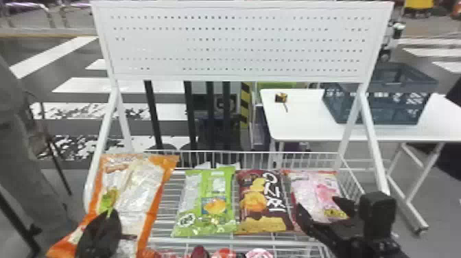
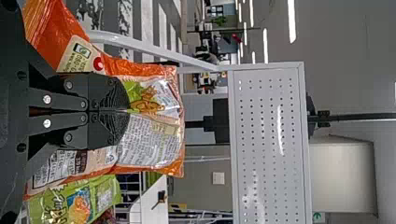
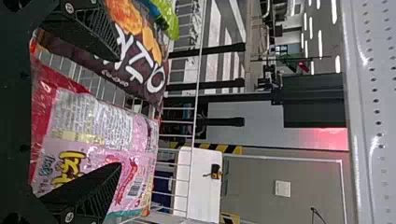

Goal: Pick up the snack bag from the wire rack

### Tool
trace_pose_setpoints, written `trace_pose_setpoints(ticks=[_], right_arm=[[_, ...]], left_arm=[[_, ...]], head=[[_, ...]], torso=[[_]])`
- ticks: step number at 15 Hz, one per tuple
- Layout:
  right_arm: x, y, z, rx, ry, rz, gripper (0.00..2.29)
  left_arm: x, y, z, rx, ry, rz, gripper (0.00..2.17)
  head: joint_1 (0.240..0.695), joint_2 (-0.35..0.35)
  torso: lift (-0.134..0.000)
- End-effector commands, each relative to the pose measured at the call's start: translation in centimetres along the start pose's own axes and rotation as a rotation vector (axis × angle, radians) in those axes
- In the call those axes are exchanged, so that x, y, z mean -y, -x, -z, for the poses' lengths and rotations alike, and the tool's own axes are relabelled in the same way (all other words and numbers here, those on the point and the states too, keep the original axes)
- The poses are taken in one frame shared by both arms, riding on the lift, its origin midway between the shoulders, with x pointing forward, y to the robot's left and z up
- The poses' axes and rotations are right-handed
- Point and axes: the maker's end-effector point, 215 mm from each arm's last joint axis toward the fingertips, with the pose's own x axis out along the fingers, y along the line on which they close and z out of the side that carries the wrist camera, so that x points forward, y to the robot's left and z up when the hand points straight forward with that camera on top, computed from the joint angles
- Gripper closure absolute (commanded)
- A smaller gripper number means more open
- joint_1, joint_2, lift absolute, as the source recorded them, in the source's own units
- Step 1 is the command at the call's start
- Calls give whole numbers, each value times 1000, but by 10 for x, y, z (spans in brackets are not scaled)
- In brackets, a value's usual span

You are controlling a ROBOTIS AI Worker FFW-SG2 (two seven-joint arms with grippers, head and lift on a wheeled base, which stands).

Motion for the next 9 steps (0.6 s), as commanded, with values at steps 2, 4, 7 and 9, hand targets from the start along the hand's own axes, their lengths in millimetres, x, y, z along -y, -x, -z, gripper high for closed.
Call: trace_pose_setpoints(ticks=[2, 4, 7, 9], right_arm=[[27, -32, 11, -43, 7, 48, 97], [43, -40, 22, -81, -13, 69, 117], [47, -42, 35, -114, -30, 71, 232], [43, -41, 45, -148, -40, 56, 728]], left_arm=[[-1, -2, 2, -1, 1, -2, 1757], [-1, -2, 2, -2, 1, -1, 1757], [0, -4, 2, 1, 1, 1, 1757], [0, -4, 2, 1, 3, 1, 1757]], head=[[499, 0], [499, 0], [499, 0], [499, 0]], torso=[[0], [0], [0], [0]])
